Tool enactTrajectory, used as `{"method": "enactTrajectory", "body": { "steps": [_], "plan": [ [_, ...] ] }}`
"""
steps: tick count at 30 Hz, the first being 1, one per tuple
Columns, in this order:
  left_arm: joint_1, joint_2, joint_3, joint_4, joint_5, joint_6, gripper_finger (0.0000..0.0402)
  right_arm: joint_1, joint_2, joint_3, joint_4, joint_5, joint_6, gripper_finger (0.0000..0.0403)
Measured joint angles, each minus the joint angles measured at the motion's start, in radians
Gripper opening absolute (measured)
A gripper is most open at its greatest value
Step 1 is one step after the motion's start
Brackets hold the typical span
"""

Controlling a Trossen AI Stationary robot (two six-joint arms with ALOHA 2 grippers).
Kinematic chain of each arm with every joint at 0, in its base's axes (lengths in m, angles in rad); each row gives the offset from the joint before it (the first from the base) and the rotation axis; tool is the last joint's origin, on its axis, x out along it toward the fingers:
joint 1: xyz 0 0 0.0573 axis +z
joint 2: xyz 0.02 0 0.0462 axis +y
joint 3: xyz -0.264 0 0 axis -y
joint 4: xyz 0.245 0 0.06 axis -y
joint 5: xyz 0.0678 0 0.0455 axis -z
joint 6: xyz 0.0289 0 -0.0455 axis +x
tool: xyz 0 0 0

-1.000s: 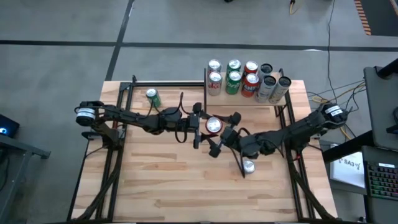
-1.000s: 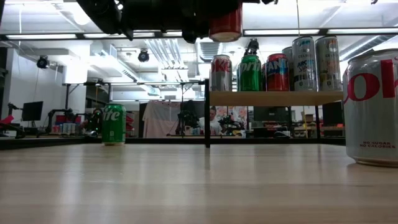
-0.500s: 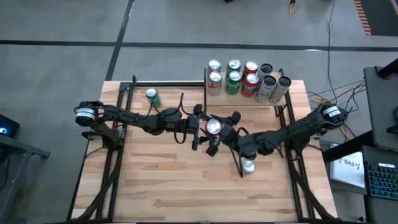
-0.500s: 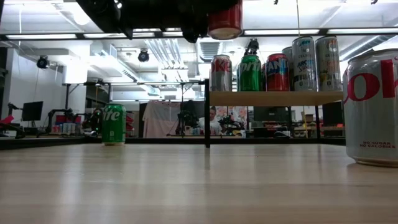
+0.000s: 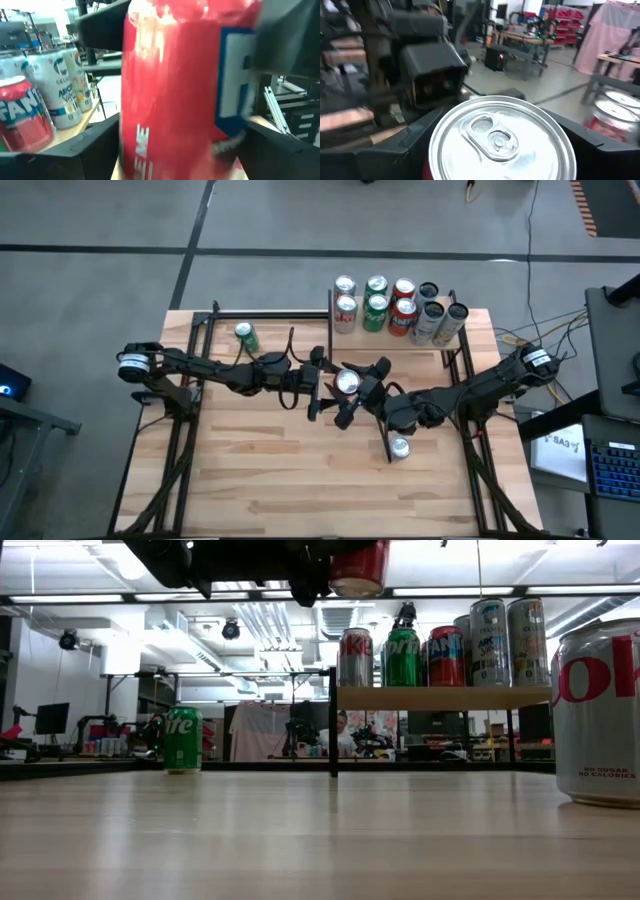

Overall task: Place canned beverage on shelf
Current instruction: Put the orange soda can on the shelf aligned in front of the other orange soda can

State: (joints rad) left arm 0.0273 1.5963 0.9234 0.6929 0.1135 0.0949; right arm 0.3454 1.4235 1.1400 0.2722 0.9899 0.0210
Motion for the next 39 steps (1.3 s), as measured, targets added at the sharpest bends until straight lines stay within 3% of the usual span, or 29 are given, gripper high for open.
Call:
{"method": "enactTrajectory", "body": {
  "steps": [8,18,25,33,39],
  "plan": [
    [0.003,-0.025,-0.001,-0.053,-0.001,0.027,0.0364,0.002,-0.022,-0.002,-0.133,0.111,0.053,0.0279],
    [0.043,-0.169,-0.029,-0.218,0.002,0.087,0.0366,-0.008,-0.18,-0.002,-0.621,0.147,0.471,0.0279],
    [0.079,-0.294,-0.193,-0.023,0.0,0.114,0.0366,-0.03,-0.25,-0.05,-0.909,0.184,0.774,0.0279],
    [0.086,-0.357,-0.34,0.199,0.001,0.218,0.0366,-0.097,-0.281,-0.126,-0.934,0.262,0.946,0.0279],
    [0.086,-0.284,-0.369,0.289,0.002,0.289,0.0366,-0.163,-0.255,-0.136,-0.931,0.264,0.967,0.0279]
  ]
}}
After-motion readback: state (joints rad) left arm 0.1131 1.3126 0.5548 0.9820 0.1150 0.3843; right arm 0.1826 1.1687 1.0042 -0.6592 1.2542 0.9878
